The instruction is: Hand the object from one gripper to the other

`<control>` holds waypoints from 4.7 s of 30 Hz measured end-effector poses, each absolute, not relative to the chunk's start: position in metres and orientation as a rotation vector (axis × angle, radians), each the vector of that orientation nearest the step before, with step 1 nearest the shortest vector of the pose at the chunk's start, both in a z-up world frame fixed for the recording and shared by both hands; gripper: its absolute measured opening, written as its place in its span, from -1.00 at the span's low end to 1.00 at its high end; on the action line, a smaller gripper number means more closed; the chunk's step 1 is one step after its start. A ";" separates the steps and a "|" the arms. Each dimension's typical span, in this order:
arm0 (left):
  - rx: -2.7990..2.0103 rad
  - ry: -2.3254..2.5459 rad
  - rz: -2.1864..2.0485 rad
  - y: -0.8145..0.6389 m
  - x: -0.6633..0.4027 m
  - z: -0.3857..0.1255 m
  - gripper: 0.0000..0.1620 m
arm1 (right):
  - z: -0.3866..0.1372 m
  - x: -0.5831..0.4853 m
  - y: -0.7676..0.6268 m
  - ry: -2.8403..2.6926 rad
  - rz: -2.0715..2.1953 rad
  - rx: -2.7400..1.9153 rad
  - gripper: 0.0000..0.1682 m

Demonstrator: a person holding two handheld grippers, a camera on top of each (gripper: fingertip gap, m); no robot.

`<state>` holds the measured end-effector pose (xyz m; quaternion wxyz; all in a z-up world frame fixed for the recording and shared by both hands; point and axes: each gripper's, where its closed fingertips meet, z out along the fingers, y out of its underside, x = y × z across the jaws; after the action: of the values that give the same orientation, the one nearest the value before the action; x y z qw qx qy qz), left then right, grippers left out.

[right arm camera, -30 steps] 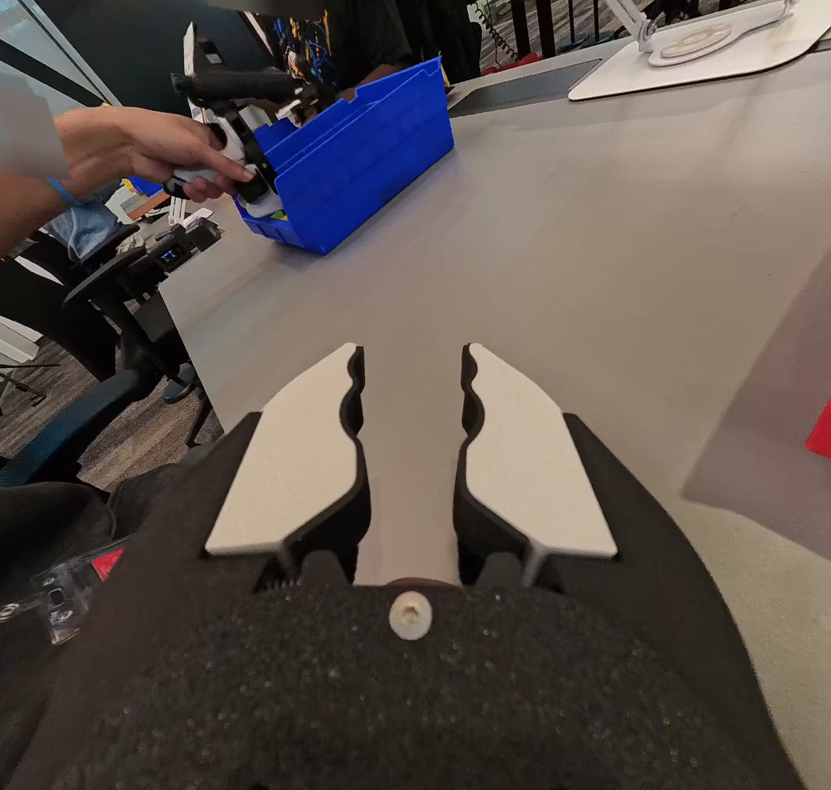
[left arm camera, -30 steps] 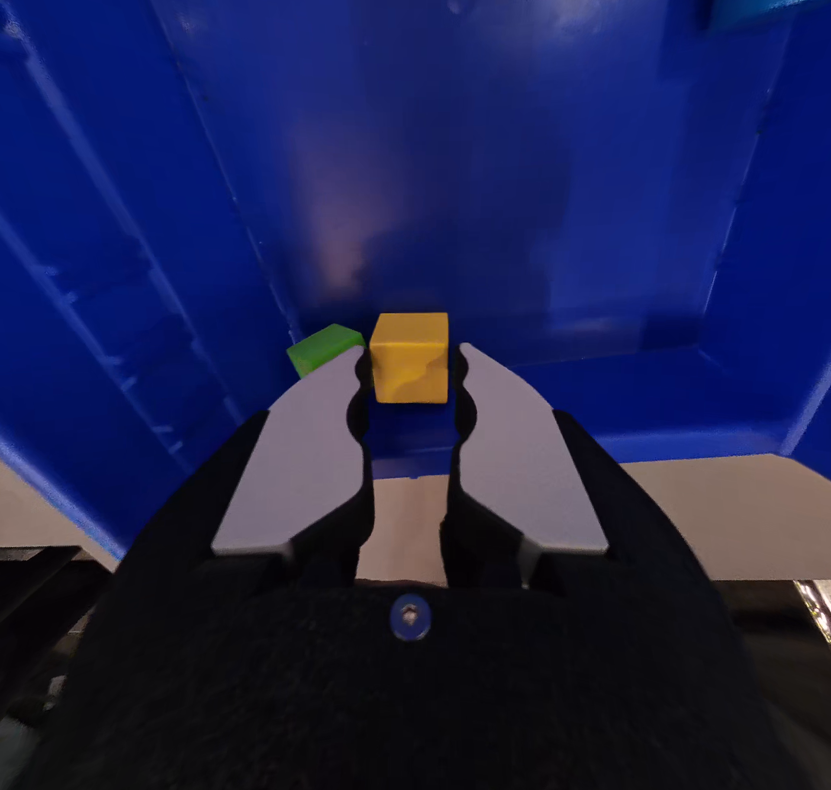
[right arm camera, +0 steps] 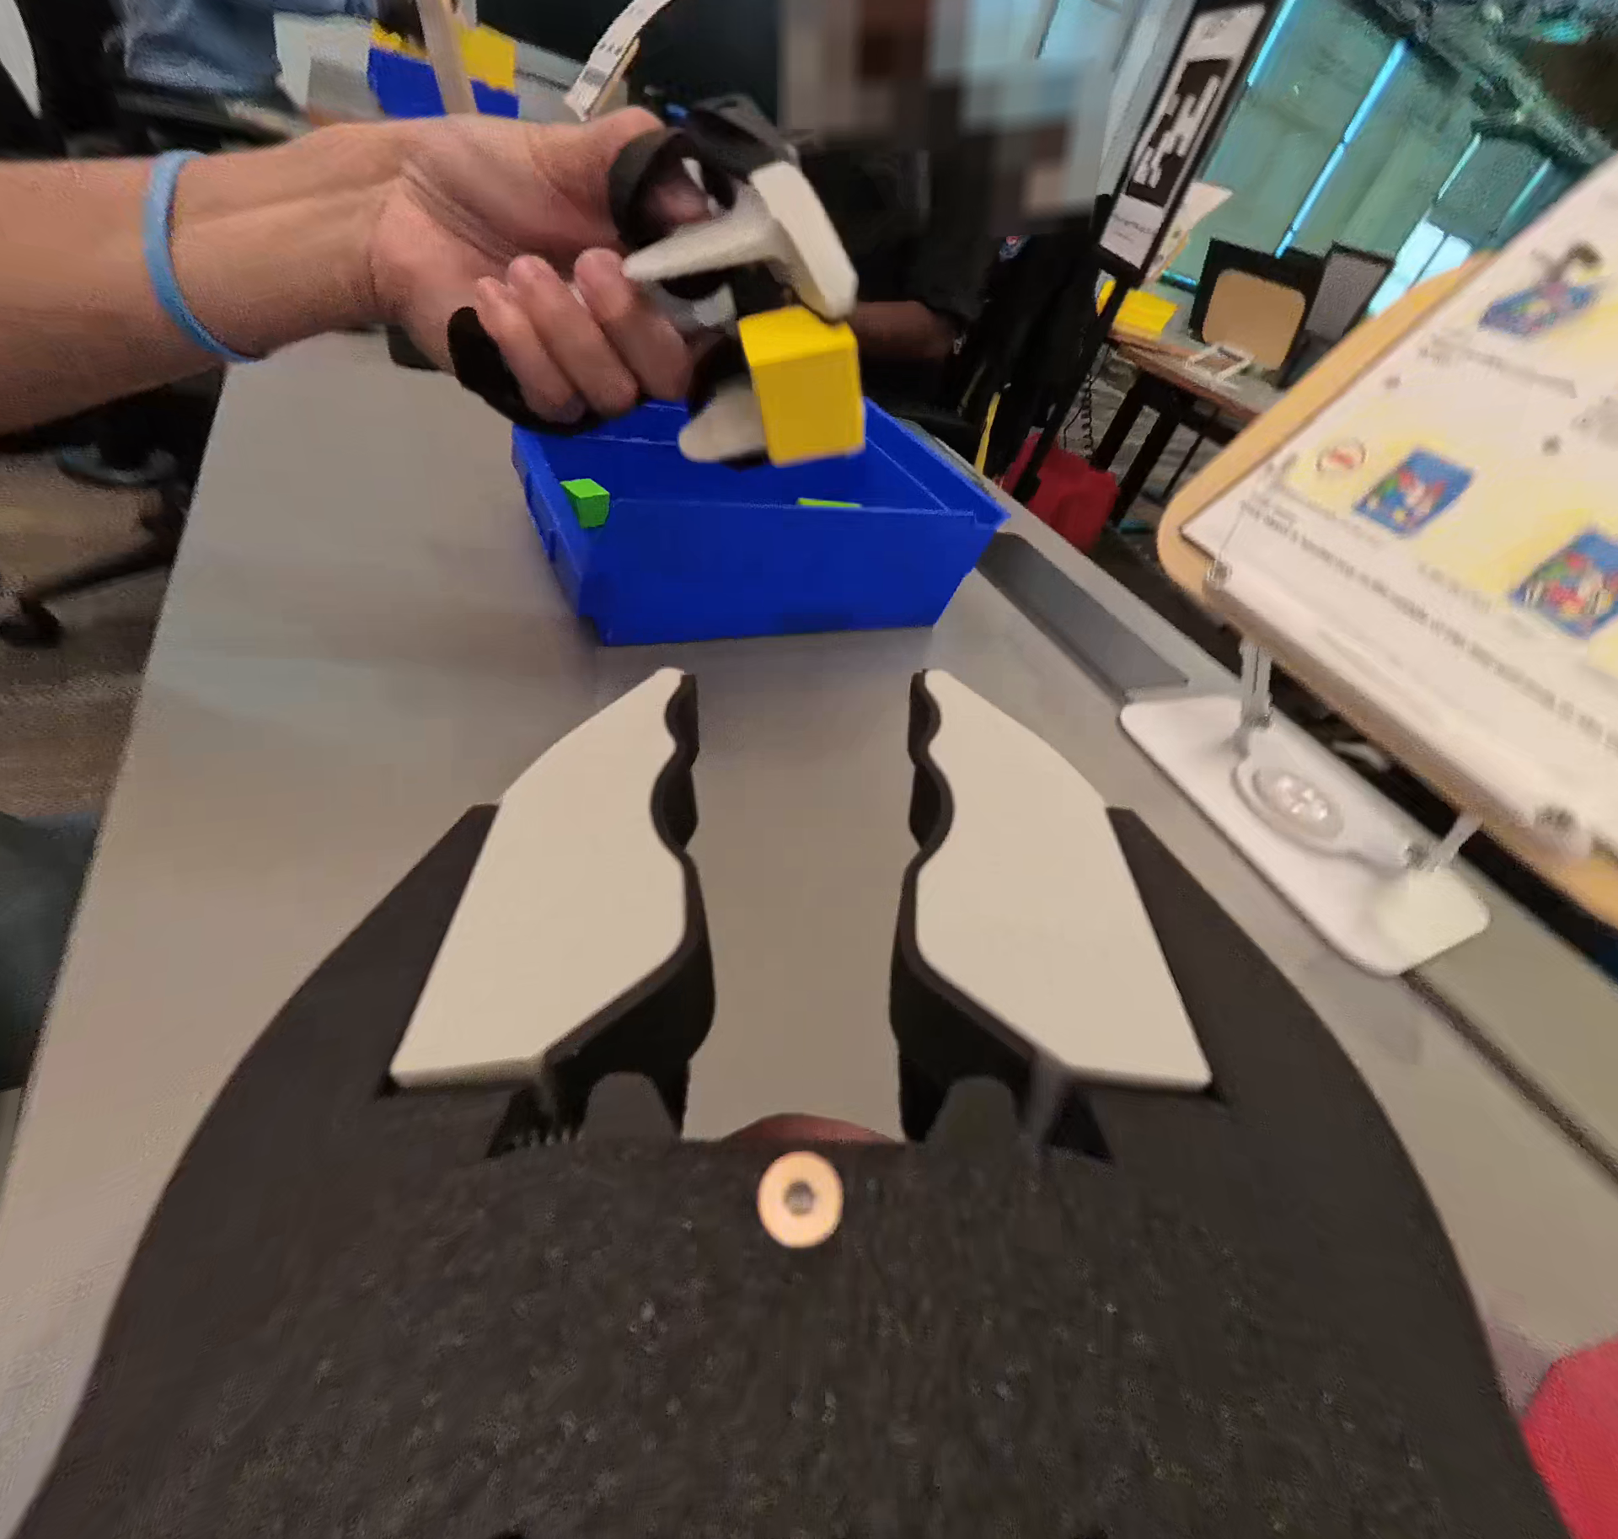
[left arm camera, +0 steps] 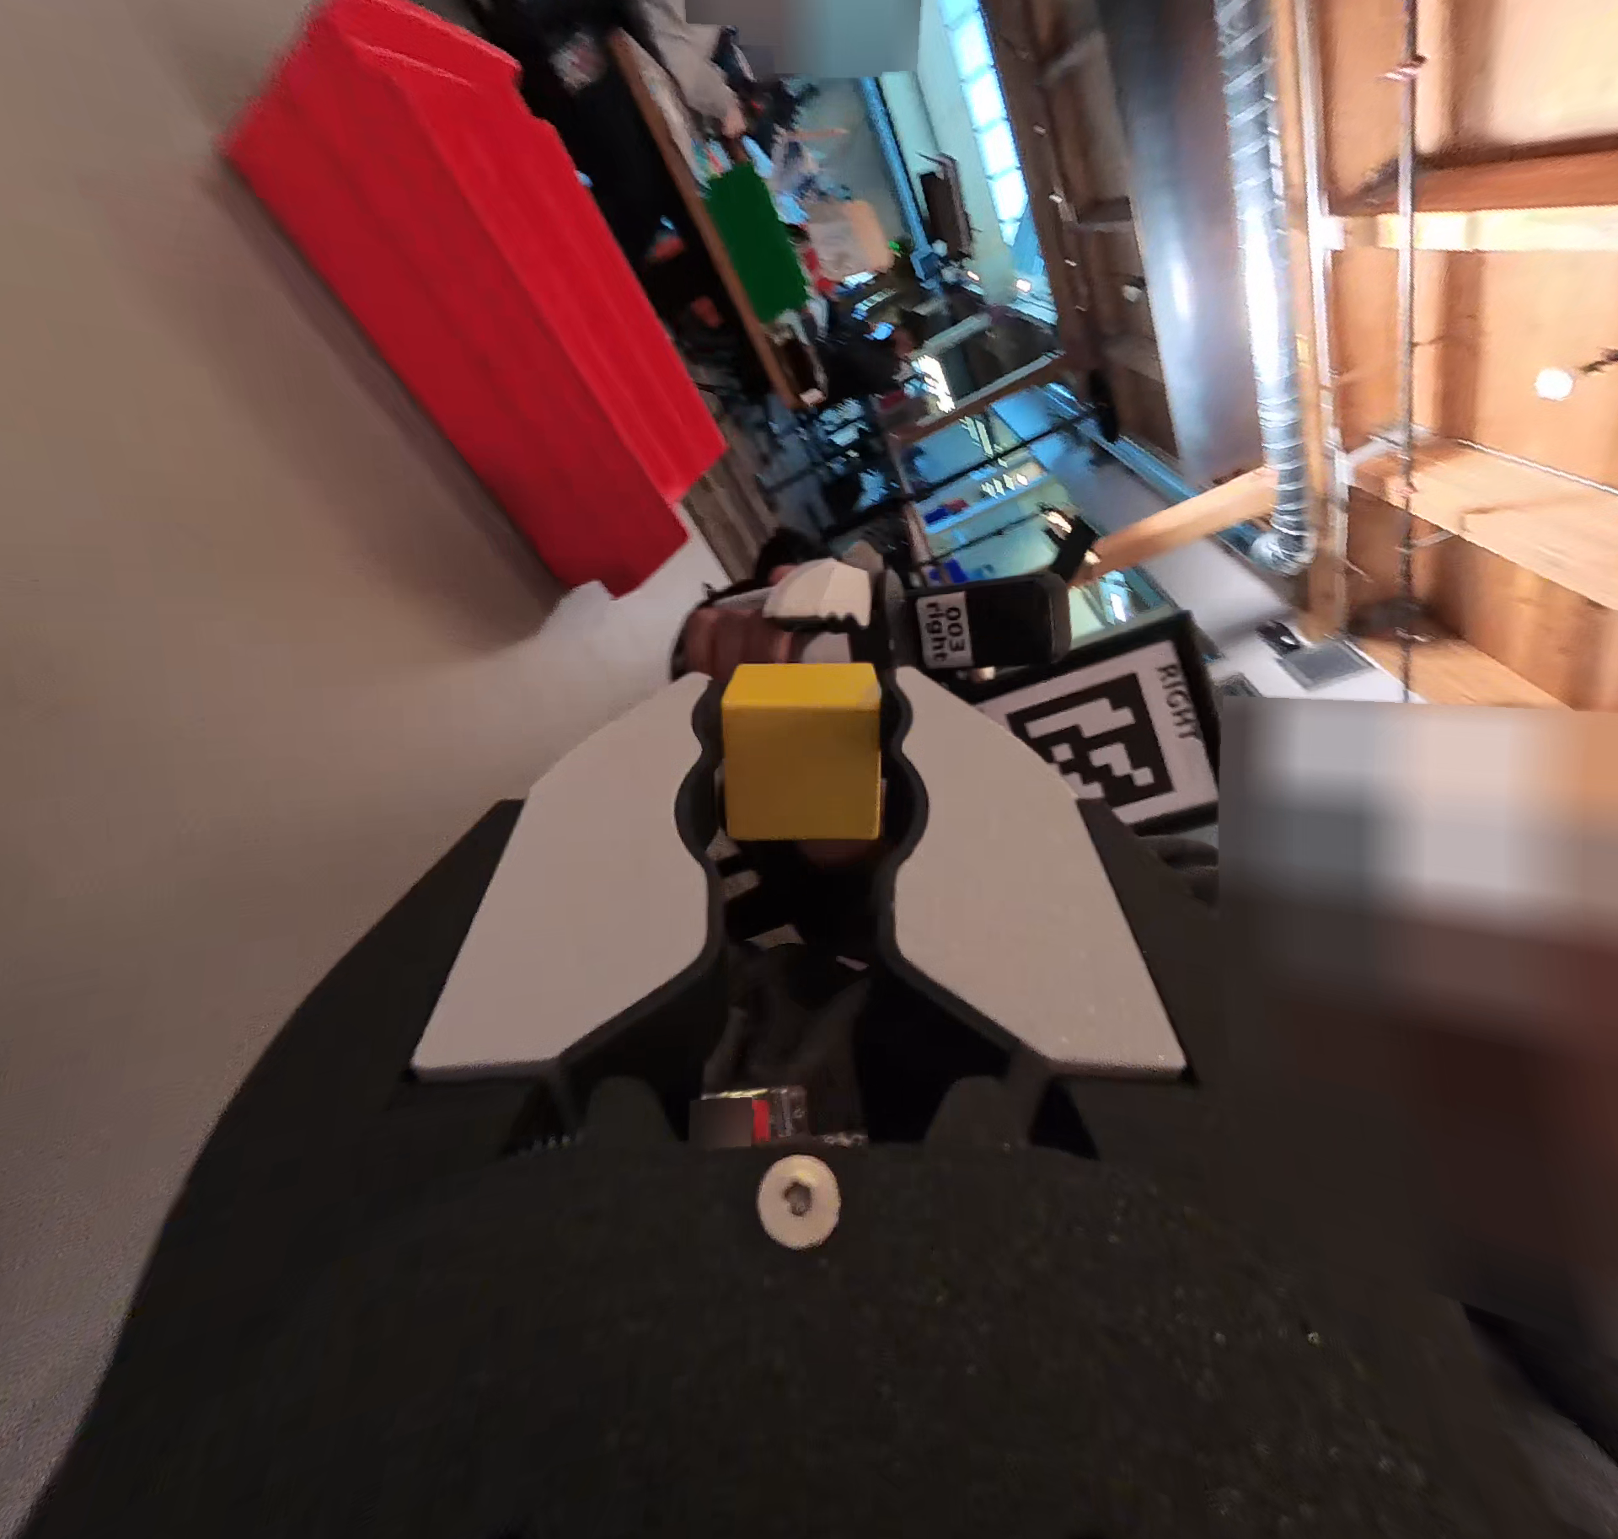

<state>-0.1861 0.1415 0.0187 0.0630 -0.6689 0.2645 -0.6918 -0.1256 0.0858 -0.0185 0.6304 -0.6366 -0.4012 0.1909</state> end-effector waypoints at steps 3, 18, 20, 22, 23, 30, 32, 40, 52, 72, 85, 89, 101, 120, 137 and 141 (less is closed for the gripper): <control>-2.026 0.827 -2.176 0.121 -0.149 0.013 -0.58 | -0.006 -0.144 0.101 -0.962 0.377 -1.400 -0.46; -1.917 0.768 -2.117 0.059 -0.172 -0.021 -0.38 | 0.029 -0.073 0.100 -0.887 0.215 -1.398 -0.60; -1.969 0.755 -2.054 0.025 -0.195 -0.050 -0.38 | 0.043 -0.015 0.112 -0.788 0.142 -1.502 -0.60; -2.021 0.756 -2.012 -0.011 -0.214 -0.081 -0.40 | 0.045 0.056 0.129 -0.605 0.104 -1.682 -0.60; -2.053 0.726 -1.969 -0.022 -0.222 -0.098 -0.41 | 0.040 0.089 0.136 -0.526 0.087 -1.773 -0.60; -2.062 0.612 -1.865 -0.042 -0.261 -0.126 -0.48 | -0.100 0.225 0.157 -0.249 -0.090 -2.659 -0.59; -2.055 0.660 -1.746 -0.035 -0.268 -0.125 -0.49 | -0.127 0.244 0.154 -0.332 -0.221 -2.834 -0.59; -2.030 0.698 -1.780 -0.048 -0.265 -0.124 -0.50 | -0.165 0.255 0.094 -0.946 -0.367 -3.177 -0.59; -2.059 0.774 -1.762 -0.055 -0.252 -0.130 -0.51 | -0.192 0.270 0.096 -1.102 -0.497 -3.180 -0.59; -2.196 0.859 -0.642 0.057 -0.368 -0.104 -0.30 | -0.133 -0.011 0.005 -0.232 0.368 -1.953 -0.26; -2.930 0.279 0.094 0.230 -0.472 -0.132 -0.47 | -0.126 -0.024 -0.004 -0.330 0.364 -1.904 -0.29; -3.008 0.198 0.115 0.228 -0.481 -0.150 -0.52 | -0.124 -0.025 -0.007 -0.357 0.343 -1.900 -0.29; -3.055 0.090 0.151 0.225 -0.490 -0.172 -0.52 | -0.124 -0.028 -0.008 -0.377 0.358 -1.911 -0.29; -3.085 0.031 0.247 0.225 -0.489 -0.178 -0.62 | -0.126 -0.032 -0.011 -0.433 0.305 -1.928 -0.29; -2.313 0.478 -1.530 0.205 -0.272 -0.020 -0.68 | -0.092 -0.050 0.032 -0.588 0.341 -1.766 -0.35; -2.117 0.610 -1.967 0.159 -0.195 0.010 -0.69 | -0.038 -0.100 0.064 -0.796 0.358 -1.564 -0.36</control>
<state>-0.1946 0.1592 0.0102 0.0941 -0.7135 0.2055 -0.6631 -0.0999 0.0642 -0.0375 0.6252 -0.6815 -0.3470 0.1559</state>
